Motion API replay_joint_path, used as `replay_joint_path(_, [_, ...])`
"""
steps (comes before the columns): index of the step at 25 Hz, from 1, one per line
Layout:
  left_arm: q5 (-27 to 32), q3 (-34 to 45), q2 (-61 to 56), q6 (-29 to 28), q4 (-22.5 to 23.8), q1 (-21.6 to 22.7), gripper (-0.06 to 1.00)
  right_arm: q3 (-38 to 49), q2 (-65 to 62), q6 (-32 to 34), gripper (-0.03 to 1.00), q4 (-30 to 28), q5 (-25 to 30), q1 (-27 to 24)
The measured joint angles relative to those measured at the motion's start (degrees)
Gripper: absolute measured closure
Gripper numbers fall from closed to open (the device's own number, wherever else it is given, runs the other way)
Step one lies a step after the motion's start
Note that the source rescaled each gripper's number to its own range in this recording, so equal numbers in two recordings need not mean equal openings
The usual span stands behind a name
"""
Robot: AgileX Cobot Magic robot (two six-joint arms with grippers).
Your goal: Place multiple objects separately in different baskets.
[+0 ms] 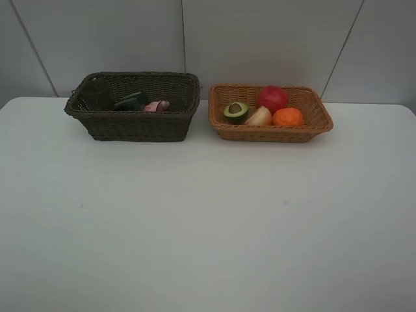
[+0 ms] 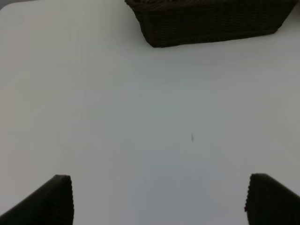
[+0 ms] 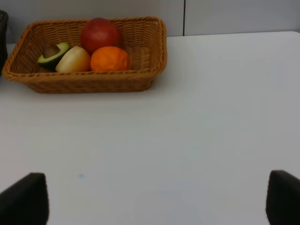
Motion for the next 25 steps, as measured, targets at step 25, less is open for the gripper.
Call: replay_joint_path(25, [0.0,0.0,-0.1,0.0,-0.1,0.0,-0.04,0.0,0.0,0.0,0.04,0.1,0.0,0.0])
